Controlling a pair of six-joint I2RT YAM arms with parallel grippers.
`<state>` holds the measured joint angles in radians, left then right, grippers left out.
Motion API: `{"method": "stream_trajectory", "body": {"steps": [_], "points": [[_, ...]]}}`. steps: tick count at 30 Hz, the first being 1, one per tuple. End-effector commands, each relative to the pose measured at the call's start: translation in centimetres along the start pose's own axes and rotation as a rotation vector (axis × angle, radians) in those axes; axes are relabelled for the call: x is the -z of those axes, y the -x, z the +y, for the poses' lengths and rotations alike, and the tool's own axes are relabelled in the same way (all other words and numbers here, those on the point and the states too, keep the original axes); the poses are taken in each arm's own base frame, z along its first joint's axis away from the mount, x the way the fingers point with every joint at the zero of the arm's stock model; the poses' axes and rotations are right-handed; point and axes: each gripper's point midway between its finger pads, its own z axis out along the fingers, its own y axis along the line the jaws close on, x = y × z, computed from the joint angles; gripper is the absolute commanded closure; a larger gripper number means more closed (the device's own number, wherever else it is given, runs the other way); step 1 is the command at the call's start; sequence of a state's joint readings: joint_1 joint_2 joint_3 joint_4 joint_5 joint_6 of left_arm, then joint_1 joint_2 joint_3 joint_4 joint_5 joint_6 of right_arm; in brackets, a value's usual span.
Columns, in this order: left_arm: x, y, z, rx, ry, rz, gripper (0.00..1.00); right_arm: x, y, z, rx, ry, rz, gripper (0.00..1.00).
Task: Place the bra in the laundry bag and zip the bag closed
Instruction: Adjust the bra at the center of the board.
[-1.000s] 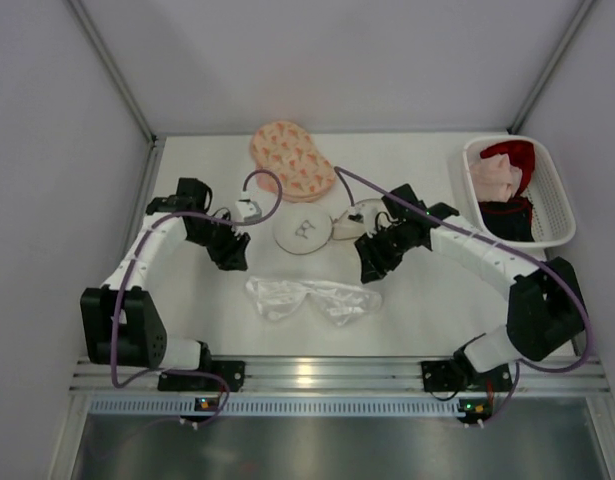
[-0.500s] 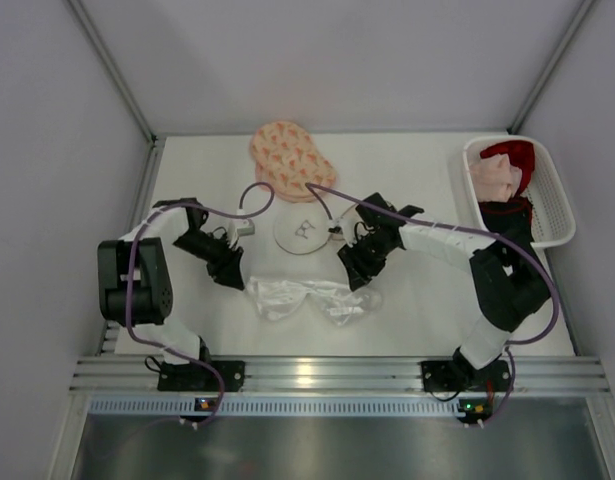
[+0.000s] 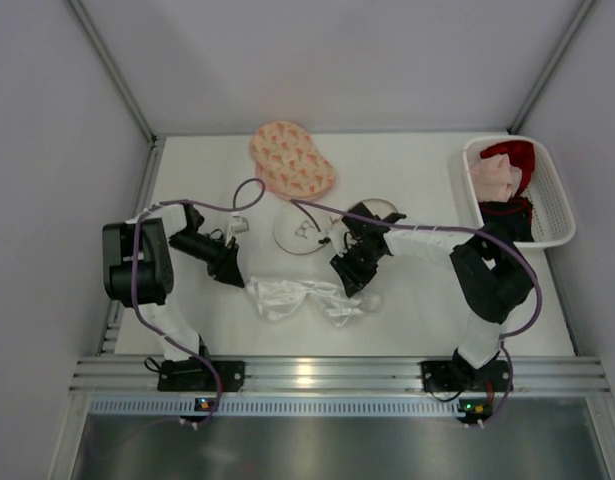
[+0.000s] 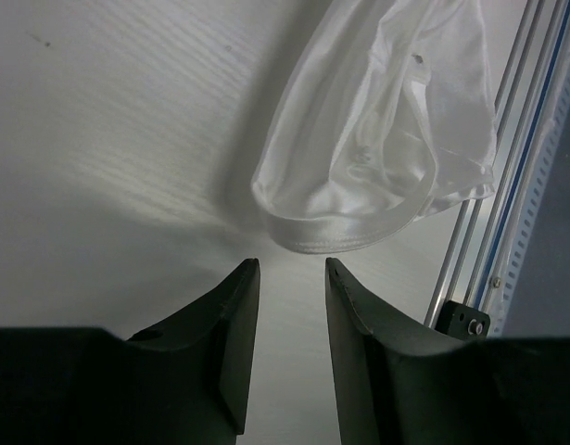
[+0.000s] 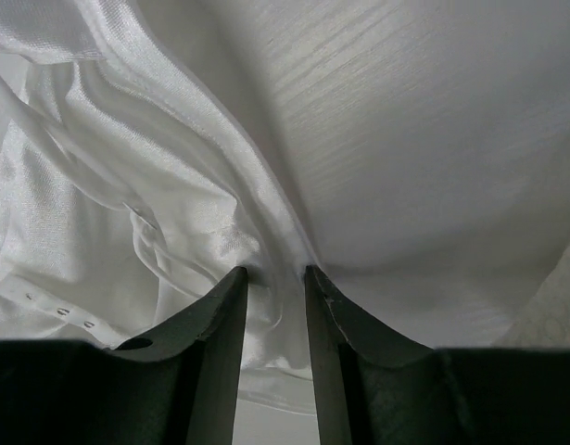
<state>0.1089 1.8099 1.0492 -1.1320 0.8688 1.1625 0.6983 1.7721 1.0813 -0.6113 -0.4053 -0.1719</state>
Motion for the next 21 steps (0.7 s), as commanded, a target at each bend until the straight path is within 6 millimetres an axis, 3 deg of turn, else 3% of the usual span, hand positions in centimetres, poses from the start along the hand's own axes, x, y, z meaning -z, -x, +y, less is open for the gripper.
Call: {"method": "stream_trajectory", "body": {"steps": [1,12,17,21], "points": [[1.4,0.1,1.2,0.006,0.025,-0.029,0.61,-1.1,0.4,0.7,0.039,-0.007,0.006,0.68],[1.4,-0.4,0.8,-0.006,-0.004,0.001,0.65,-3.3,0.4,3.4,0.087,0.018,0.058,0.74],[0.8,0.3,1.0,0.020,-0.031,-0.030,0.64,-1.5,1.8,2.4,0.088,-0.038,0.014,0.71],[0.6,0.2,1.0,0.014,-0.043,-0.029,0.59,1.7,3.4,1.6,0.083,-0.054,-0.056,0.63]]}}
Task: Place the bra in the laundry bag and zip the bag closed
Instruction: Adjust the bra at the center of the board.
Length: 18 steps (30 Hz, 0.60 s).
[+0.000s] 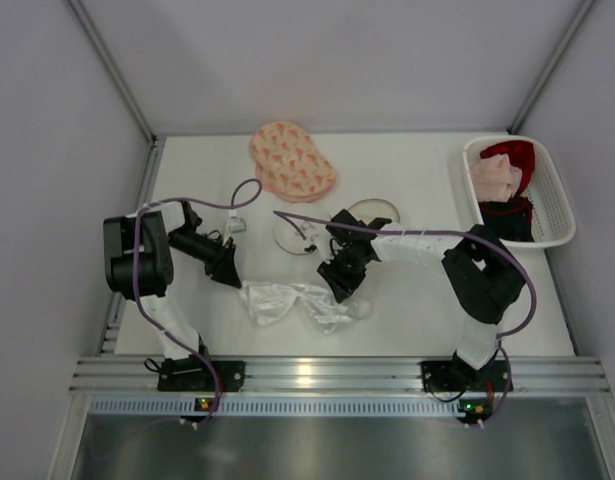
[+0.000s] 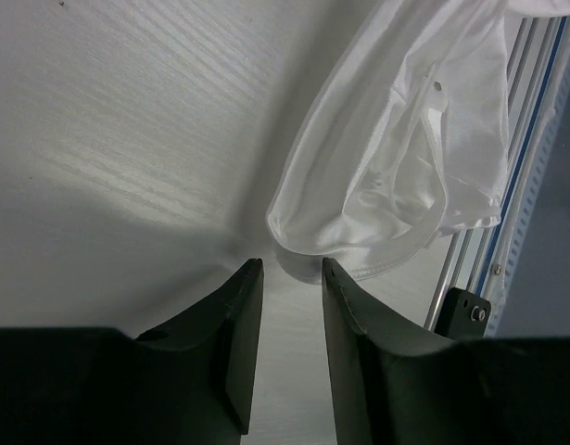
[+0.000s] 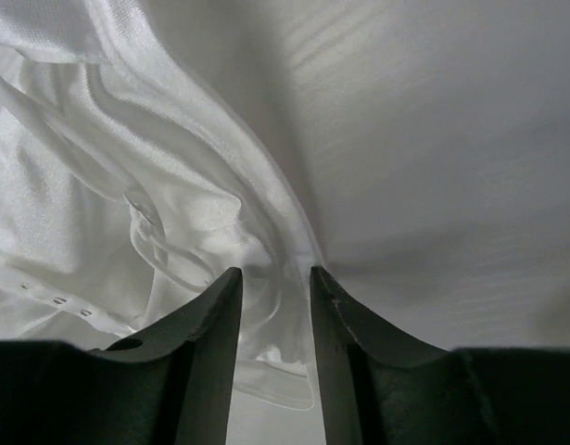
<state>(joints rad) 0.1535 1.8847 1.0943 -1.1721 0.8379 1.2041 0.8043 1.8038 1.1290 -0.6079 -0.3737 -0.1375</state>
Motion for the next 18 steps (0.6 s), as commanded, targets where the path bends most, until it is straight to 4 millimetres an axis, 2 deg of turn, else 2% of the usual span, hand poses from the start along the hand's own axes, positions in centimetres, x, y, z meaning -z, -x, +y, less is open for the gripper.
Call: {"method": "stream_trajectory", "body": {"steps": [1,6,8,9,11,12,17,18], "points": [[0.0,1.4,-0.5,-0.029,-0.034,-0.052,0.63,3.7,2.3,-1.4,0.015,-0.060,-0.088,0.61],[0.4,2.1,-1.1,-0.058,-0.033,-0.067,0.78,7.4,3.7,-1.3,0.027,-0.059,-0.179,0.49],[0.7,2.4,-1.4,-0.066,-0.037,-0.066,0.83,8.3,3.5,-1.3,0.017,-0.056,-0.190,0.47],[0.9,2.4,-1.8,-0.057,-0.047,-0.059,0.89,8.5,3.4,-1.4,0.020,-0.051,-0.190,0.46],[1.3,2.8,-2.1,-0.067,-0.048,-0.055,0.94,8.7,2.3,-1.9,0.016,-0.064,-0.169,0.45],[1.5,2.9,-2.3,-0.061,-0.044,-0.052,1.00,8.7,1.9,-2.2,0.011,-0.069,-0.158,0.45],[2.7,3.2,-2.7,-0.047,0.010,-0.028,1.00,9.1,-0.8,-3.1,-0.010,-0.076,-0.098,0.45],[2.8,3.2,-2.7,-0.040,0.018,-0.021,0.96,9.0,-1.0,-3.2,-0.001,-0.080,-0.096,0.44]]}}
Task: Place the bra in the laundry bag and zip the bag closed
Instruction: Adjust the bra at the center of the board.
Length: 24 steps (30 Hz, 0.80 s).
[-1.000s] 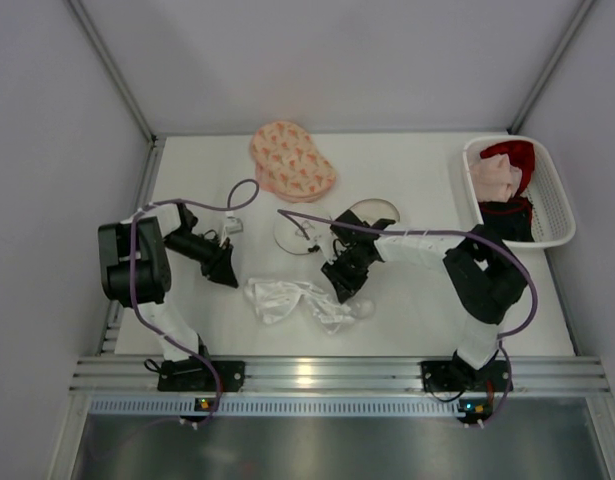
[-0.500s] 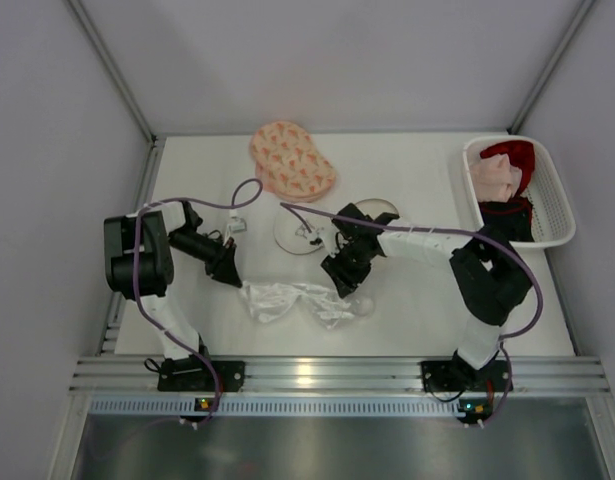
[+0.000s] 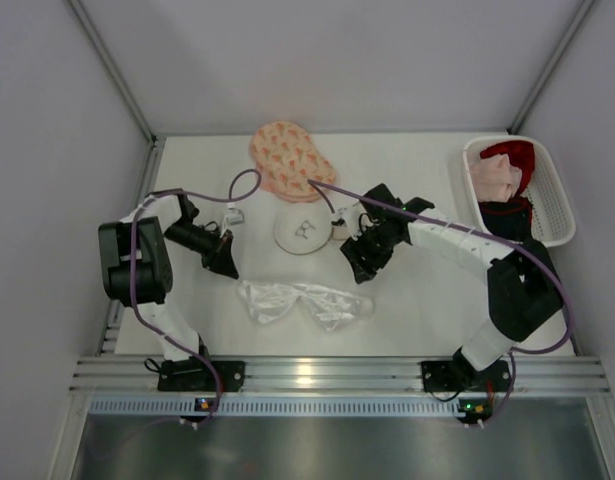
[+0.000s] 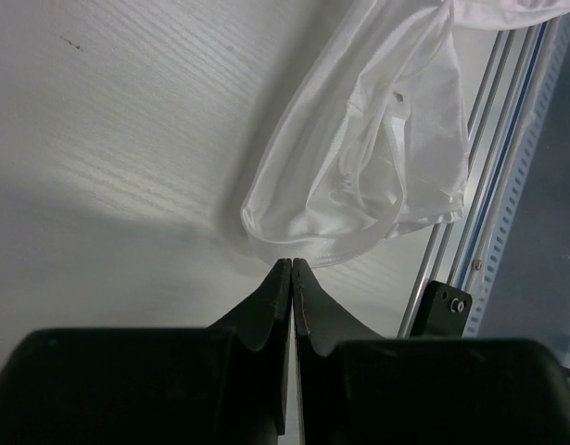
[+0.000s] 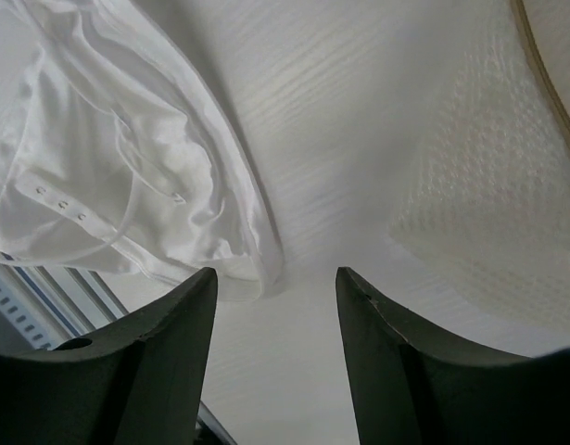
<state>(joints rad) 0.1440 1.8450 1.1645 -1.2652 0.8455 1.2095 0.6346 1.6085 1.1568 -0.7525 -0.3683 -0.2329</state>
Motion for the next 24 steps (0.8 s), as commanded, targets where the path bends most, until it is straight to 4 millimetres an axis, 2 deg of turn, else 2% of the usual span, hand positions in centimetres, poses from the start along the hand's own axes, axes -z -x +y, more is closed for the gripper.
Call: {"method": "stream_trajectory", "body": {"steps": [1,3,5,6,8,9,10,13,15,16,18,19,22,24], "points": [[1.2,0.9,-1.4,-0.013,0.017,0.001,0.91,1.4,-1.4,0.0,0.027,0.001,0.020,0.45],[1.2,0.3,-1.4,-0.059,0.017,0.015,0.80,1.6,-1.1,0.3,0.050,0.011,-0.001,0.44],[0.9,-1.2,-2.3,-0.106,-0.025,0.046,0.73,1.9,-0.7,0.4,0.088,0.018,-0.022,0.43],[0.9,-1.4,-2.3,-0.188,-0.028,0.046,0.61,2.0,-0.4,0.4,0.105,0.016,-0.032,0.42],[0.6,-1.6,-2.6,-0.246,-0.036,0.021,0.49,2.0,0.3,0.0,0.136,0.008,-0.039,0.39],[0.6,-1.5,-2.4,-0.266,-0.027,0.007,0.30,2.0,0.3,0.0,0.139,0.013,-0.029,0.38],[0.7,-1.2,-2.2,-0.270,-0.022,-0.004,0.29,2.3,1.1,0.1,0.149,0.020,-0.041,0.38],[1.0,0.4,-1.7,-0.270,-0.013,-0.051,0.30,2.1,1.2,0.2,0.155,0.044,-0.018,0.39],[1.7,1.9,-1.5,-0.290,0.011,-0.086,0.30,1.6,0.1,0.2,0.154,0.064,0.031,0.40],[2.0,2.4,-1.4,-0.308,0.024,-0.095,0.30,1.2,-1.5,0.2,0.136,0.077,0.063,0.40],[2.9,3.7,-1.4,-0.342,0.065,-0.114,0.30,1.0,-2.9,0.6,0.139,0.090,0.067,0.40],[3.2,4.4,-1.2,-0.364,0.084,-0.128,0.30,0.4,-4.2,0.9,0.129,0.103,0.086,0.40],[4.4,6.0,-1.3,-0.414,0.131,-0.162,0.29,-1.1,-5.3,1.1,0.111,0.107,0.113,0.41],[5.0,6.8,-1.4,-0.431,0.150,-0.172,0.29,-2.3,-5.1,0.5,0.099,0.107,0.122,0.41]]}}
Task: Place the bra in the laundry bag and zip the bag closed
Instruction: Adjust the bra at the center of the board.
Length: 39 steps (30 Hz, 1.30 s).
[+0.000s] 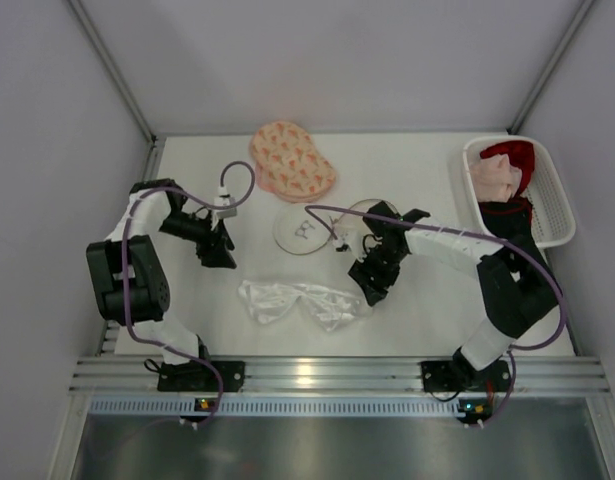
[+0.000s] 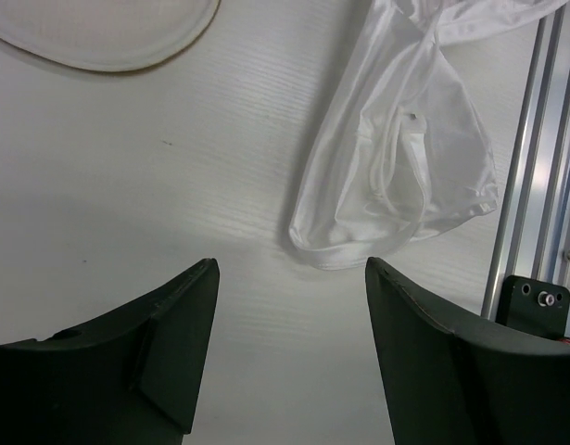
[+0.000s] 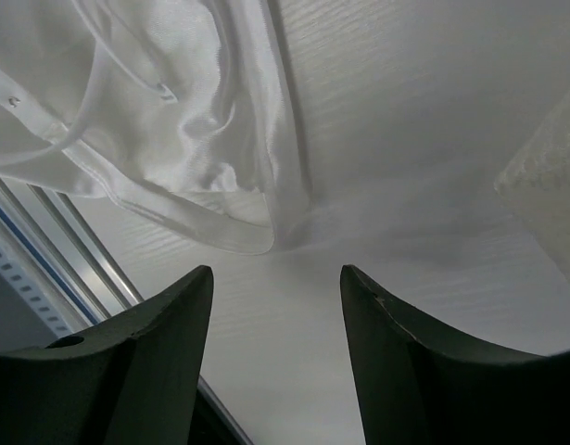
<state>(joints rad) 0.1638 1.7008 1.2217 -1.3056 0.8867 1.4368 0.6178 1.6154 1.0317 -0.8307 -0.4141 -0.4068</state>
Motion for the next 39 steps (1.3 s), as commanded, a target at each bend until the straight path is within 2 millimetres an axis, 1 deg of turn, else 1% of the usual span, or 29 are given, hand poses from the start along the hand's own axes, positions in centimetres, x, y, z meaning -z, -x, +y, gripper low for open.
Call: {"method": "stream_trajectory", "body": {"steps": [1,4,6,9,10,12,13,15,16,20,21,23,24,26,30,32,33,35,36,37,38,39], "points": [[1.6,3.7,0.5,-0.097,0.064,-0.096,0.29,-1.4,1.9,-0.8,0.022,0.005,-0.043,0.42],[2.2,4.1,0.5,-0.123,0.090,-0.086,0.29,-2.0,2.0,-1.2,0.029,0.008,-0.028,0.44],[2.5,4.1,0.3,-0.137,0.101,-0.073,0.29,-2.5,1.7,-1.6,0.041,-0.005,-0.009,0.45],[2.5,4.0,0.2,-0.136,0.104,-0.067,0.29,-2.9,1.8,-1.6,0.056,-0.014,-0.008,0.52],[2.5,4.0,0.2,-0.128,0.102,-0.069,0.30,-3.0,1.8,-1.5,0.060,-0.012,-0.004,0.61],[2.5,4.2,0.3,-0.092,0.107,-0.088,0.30,-3.1,1.9,-1.1,0.063,0.003,-0.010,0.72],[2.6,4.1,0.4,-0.075,0.110,-0.096,0.30,-2.9,2.0,-0.8,0.066,0.009,-0.015,0.80],[2.8,4.1,0.4,-0.049,0.112,-0.107,0.30,-2.0,2.6,-0.1,0.075,0.024,-0.051,0.89],[2.9,4.0,0.4,-0.041,0.117,-0.112,0.31,-1.2,2.8,0.3,0.077,0.024,-0.067,0.99],[3.1,3.8,0.3,-0.010,0.124,-0.126,0.31,1.1,4.0,1.8,0.071,0.037,-0.128,1.00],[3.1,3.7,0.2,-0.008,0.123,-0.126,0.31,1.9,4.6,2.0,0.072,0.036,-0.150,1.00],[3.1,3.5,0.1,-0.009,0.127,-0.124,0.31,2.9,5.1,2.8,0.056,0.052,-0.172,1.00],[3.0,3.3,0.0,-0.006,0.130,-0.123,0.29,3.5,5.8,3.0,0.057,0.056,-0.189,1.00],[2.9,3.0,-0.1,0.004,0.139,-0.117,0.26,4.0,6.5,3.7,0.041,0.084,-0.205,1.00],[2.6,2.2,-0.4,0.021,0.139,-0.101,0.26,4.6,8.1,5.3,0.037,0.148,-0.240,1.00],[2.3,1.6,-0.6,0.033,0.133,-0.089,0.26,4.5,9.4,6.3,0.045,0.188,-0.254,1.00],[2.3,1.4,-0.7,0.039,0.133,-0.087,0.26,4.9,10.6,7.0,0.071,0.200,-0.279,1.00],[2.0,0.7,-1.0,0.054,0.129,-0.086,0.27,4.9,11.8,7.9,0.066,0.242,-0.288,1.00],[1.9,0.4,-1.1,0.056,0.128,-0.081,0.27,5.5,13.1,8.6,0.086,0.258,-0.312,1.00],[1.8,0.0,-1.1,0.049,0.127,-0.076,0.28,5.4,13.7,8.9,0.068,0.281,-0.312,1.00],[1.4,-0.5,-1.5,0.052,0.119,-0.069,0.28,5.6,14.4,9.4,0.070,0.310,-0.323,1.00],[1.3,-1.0,-1.7,0.046,0.117,-0.054,0.29,6.2,15.5,9.8,0.082,0.321,-0.345,1.00]]}}
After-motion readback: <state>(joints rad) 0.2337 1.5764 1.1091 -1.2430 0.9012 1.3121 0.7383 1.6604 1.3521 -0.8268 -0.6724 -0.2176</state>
